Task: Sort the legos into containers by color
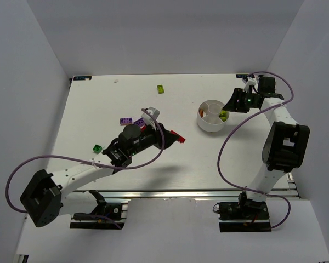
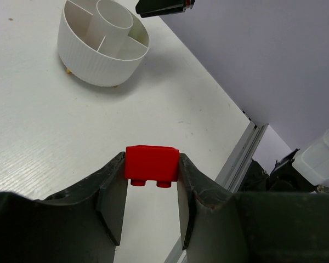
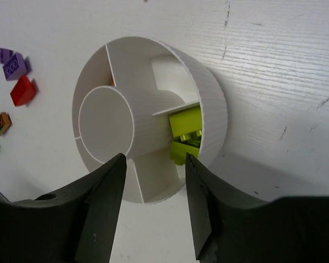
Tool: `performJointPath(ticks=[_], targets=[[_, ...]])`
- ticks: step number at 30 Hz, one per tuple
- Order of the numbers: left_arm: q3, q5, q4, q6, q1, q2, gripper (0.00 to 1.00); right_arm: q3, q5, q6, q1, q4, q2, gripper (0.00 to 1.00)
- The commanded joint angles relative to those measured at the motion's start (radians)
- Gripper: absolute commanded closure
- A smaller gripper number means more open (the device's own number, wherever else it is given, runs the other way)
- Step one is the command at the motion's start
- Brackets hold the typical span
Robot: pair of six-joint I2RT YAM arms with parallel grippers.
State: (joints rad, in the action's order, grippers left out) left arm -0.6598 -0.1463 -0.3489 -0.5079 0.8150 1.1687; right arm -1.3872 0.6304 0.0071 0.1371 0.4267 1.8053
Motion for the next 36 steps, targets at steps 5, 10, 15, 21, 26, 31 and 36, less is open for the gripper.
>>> performJointPath(ticks=[5, 10, 15, 21, 26, 31, 36], targets=[[-0.182, -0.004, -0.002, -0.035, 0.003, 0.142, 1.0, -0.208, -0.026, -0.287, 0.015, 0.19, -0.055, 0.11], [-0.348, -0.111, 0.022, -0.073, 0.004, 0.328, 1.0, -0.269, 0.136, -0.499, 0.088, 0.305, -0.047, 0.11], [-0.585, -0.151, 0.068, -0.132, 0.004, 0.532, 1.0, -0.296, 0.288, -0.567, 0.11, 0.436, -0.05, 0.46], [-0.834, -0.104, 0.168, -0.103, 0.006, 0.749, 1.0, -0.179, 0.304, -0.53, 0.111, 0.342, -0.145, 0.85], [-0.958, -0.066, 0.22, -0.066, 0.007, 0.871, 1.0, -0.115, 0.288, -0.533, 0.111, 0.322, -0.185, 0.84], [-1.031, -0.035, 0.244, -0.055, 0.007, 0.942, 1.0, -0.088, 0.288, -0.529, 0.114, 0.317, -0.196, 0.82], [-1.049, 0.025, 0.249, -0.05, 0.007, 0.971, 0.95, -0.082, 0.29, -0.516, 0.116, 0.302, -0.202, 0.79]])
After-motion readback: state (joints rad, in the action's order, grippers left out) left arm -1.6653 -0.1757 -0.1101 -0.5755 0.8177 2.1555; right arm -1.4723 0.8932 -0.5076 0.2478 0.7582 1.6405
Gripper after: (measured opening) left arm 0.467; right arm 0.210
